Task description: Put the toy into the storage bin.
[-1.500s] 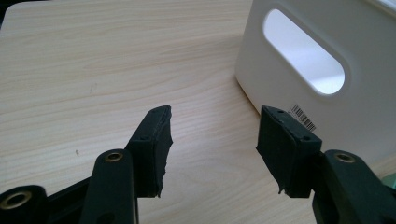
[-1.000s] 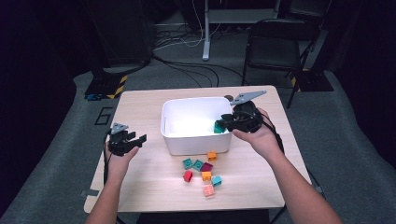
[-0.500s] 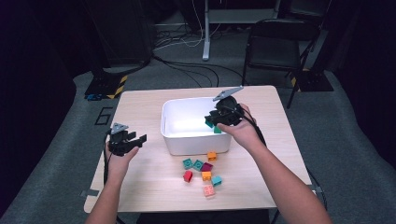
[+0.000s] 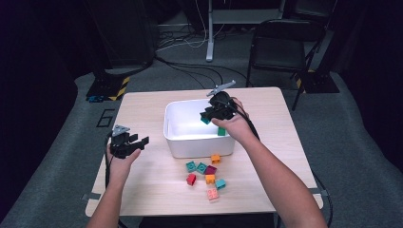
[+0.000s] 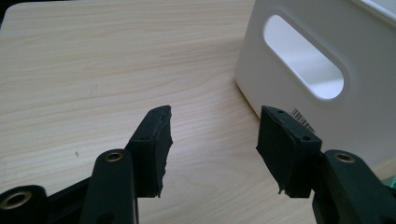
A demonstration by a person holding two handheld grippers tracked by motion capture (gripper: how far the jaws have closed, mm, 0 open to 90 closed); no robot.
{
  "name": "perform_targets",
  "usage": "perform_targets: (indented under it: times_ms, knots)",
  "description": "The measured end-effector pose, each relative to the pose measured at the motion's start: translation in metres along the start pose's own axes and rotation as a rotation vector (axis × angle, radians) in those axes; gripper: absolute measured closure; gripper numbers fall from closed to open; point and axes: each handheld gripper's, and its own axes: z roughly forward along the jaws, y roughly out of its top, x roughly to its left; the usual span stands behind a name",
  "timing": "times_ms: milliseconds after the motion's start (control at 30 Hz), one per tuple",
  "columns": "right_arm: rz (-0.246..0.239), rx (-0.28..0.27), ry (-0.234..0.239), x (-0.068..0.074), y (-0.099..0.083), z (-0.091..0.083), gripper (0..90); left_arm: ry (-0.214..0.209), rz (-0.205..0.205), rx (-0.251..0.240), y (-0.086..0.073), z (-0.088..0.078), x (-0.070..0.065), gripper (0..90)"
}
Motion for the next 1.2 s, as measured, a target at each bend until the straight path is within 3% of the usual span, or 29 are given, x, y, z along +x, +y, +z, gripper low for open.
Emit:
perform_targets:
  times_ms: [200, 400, 500, 667, 933, 1133, 1200]
  knots:
    - [-0.014, -0.001, 0.005, -0.004, 0.011, 0.016, 67.2, -0.003, 0.002, 0.005, 0.000, 0.003, 0.000, 44.1]
    - [0.016, 0.022, -0.001, -0.003, 0.018, 0.033, 67.1, -0.002, 0.001, 0.005, 0.000, 0.003, 0.000, 44.1]
    - [-0.003, 0.031, -0.001, -0.003, 0.018, 0.044, 67.1, -0.005, 0.000, 0.003, 0.000, 0.002, 0.000, 44.1]
    - [0.013, 0.036, 0.000, -0.002, 0.020, 0.051, 65.1, -0.007, -0.003, 0.002, 0.000, 0.002, 0.001, 44.1]
    - [0.001, 0.036, -0.023, 0.001, 0.023, 0.045, 60.0, -0.007, -0.009, 0.000, 0.000, 0.002, 0.002, 44.1]
    - [0.003, 0.029, 0.006, 0.006, 0.018, 0.026, 52.5, -0.007, -0.013, -0.002, 0.000, 0.001, 0.003, 43.9]
    - [-0.018, 0.022, 0.010, 0.008, 0.016, 0.017, 51.0, -0.007, -0.014, -0.002, 0.000, 0.001, 0.003, 43.9]
